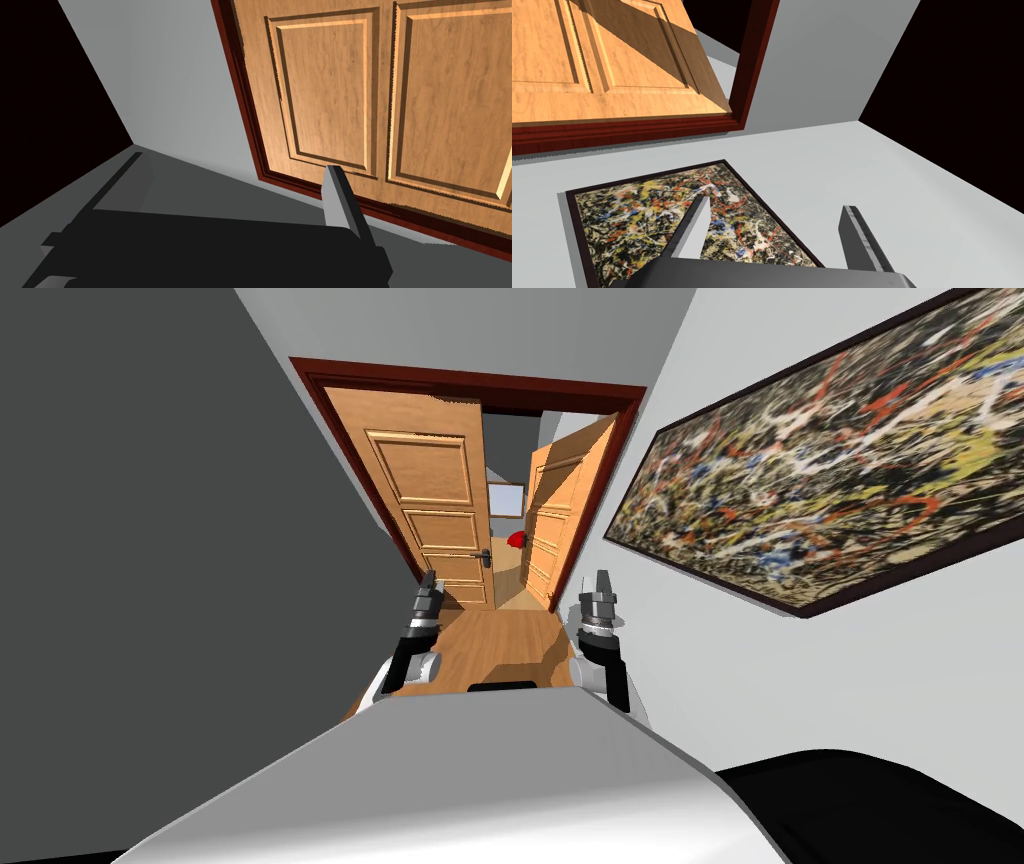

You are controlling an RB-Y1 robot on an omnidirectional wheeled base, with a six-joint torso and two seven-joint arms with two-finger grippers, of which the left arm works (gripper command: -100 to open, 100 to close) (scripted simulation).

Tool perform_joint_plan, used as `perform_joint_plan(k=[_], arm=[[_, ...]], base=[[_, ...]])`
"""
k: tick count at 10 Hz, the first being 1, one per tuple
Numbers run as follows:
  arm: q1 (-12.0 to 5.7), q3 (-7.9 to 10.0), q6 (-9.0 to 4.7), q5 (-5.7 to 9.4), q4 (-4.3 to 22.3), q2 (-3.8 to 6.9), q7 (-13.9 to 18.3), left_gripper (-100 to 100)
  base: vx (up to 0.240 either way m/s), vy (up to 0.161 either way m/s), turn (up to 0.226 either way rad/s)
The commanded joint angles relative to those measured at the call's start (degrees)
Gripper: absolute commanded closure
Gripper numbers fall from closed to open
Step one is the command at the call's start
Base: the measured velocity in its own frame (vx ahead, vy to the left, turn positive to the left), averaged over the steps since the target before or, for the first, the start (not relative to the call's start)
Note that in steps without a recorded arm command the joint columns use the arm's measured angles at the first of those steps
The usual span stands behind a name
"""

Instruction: Push the door open

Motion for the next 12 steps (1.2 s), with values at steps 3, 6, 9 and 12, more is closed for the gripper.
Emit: perform_joint_plan(k=[3,6,9,12], arm=[[-3.23,0.05,-0.2,1.19,5.6,0.44,0.2,-100],[-6.16,0.11,-0.39,2.26,10.5,0.81,0.4,-100],[-8.26,0.15,-0.52,3.03,14.3,1.03,0.5,-100],[-10.4,0.19,-0.66,3.82,18.1,1.25,0.6,-100]], base=[[0.087,0.009,0.002],[0.094,0.016,0.001],[0.075,0.009,0.001],[0.075,0.009,0.001]])
